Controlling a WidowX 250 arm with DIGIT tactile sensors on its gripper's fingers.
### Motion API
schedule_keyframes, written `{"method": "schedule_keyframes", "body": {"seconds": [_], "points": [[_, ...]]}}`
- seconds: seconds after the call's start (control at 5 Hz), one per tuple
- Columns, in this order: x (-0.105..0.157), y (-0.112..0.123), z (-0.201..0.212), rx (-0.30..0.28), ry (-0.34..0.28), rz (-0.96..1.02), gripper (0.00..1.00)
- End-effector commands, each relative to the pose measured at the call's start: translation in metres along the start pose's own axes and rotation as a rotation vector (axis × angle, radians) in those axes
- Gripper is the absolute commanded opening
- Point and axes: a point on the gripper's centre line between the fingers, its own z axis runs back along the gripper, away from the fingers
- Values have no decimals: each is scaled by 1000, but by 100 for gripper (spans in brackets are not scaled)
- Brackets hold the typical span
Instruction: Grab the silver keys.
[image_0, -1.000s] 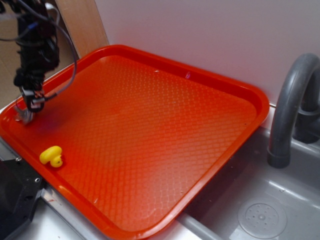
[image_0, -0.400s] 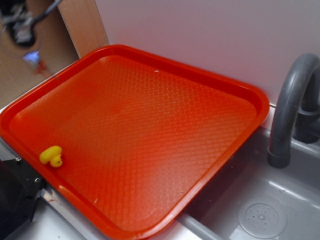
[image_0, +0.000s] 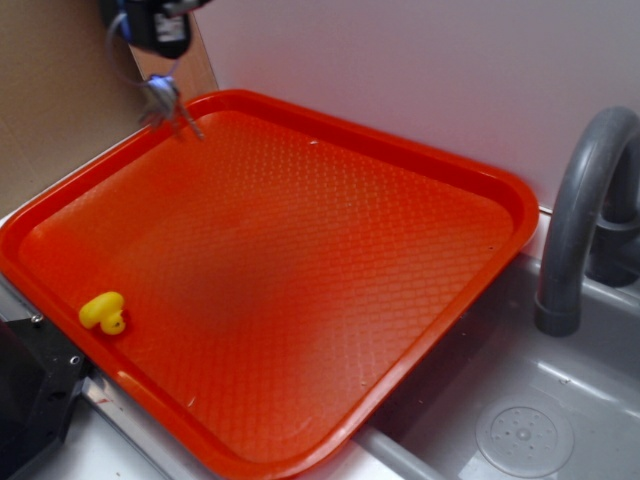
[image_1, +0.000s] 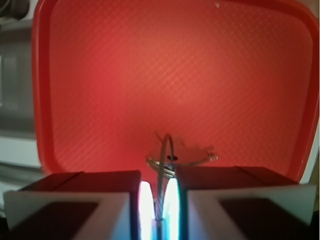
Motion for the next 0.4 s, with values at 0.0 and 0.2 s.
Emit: {"method": "schedule_keyframes", "body": {"seconds": [0.0, 0.2], "points": [[38, 8, 5, -21, -71, 47, 0], [47, 7, 2, -14, -77, 46, 0]]}}
